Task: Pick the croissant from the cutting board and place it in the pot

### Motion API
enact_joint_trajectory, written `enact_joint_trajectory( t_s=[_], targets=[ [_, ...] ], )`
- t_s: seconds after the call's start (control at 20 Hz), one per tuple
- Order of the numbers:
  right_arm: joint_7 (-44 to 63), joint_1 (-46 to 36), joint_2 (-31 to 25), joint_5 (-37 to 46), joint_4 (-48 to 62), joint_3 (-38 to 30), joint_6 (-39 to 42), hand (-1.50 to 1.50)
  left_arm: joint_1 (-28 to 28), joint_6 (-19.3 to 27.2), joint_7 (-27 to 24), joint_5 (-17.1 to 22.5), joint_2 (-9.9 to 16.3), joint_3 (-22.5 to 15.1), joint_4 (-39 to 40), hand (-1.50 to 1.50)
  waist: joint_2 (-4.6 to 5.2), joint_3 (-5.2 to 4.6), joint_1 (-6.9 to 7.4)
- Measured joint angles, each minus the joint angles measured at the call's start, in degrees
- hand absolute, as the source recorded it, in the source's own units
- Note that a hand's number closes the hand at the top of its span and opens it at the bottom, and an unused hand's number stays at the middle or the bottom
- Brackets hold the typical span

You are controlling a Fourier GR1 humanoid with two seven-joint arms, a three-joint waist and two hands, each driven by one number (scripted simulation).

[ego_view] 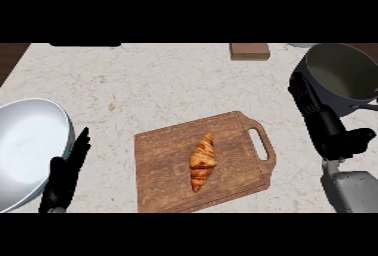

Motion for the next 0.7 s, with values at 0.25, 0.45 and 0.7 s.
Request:
enact_joint_trajectory(
  t_s=[0.25,0.45,0.7],
  targets=[
    [7.3,-10.0,-1.8,-2.4,0.2,3.8,8.3,1.50,-6.0,-0.1,-3.1,1.8,-1.2,2.7,-4.6,0.00,0.61,-0.07,1.75],
    [10.5,-18.0,-9.6,5.9,0.7,8.3,13.5,-1.50,-11.4,-0.4,-5.0,4.2,-3.1,4.3,-6.8,0.00,0.53,-0.56,2.45],
    [4.9,-23.3,-14.3,11.2,3.6,12.0,21.4,-1.50,-16.8,-2.1,-5.9,7.7,-3.4,8.2,-5.6,0.00,0.99,-0.14,1.28]
  ],
)
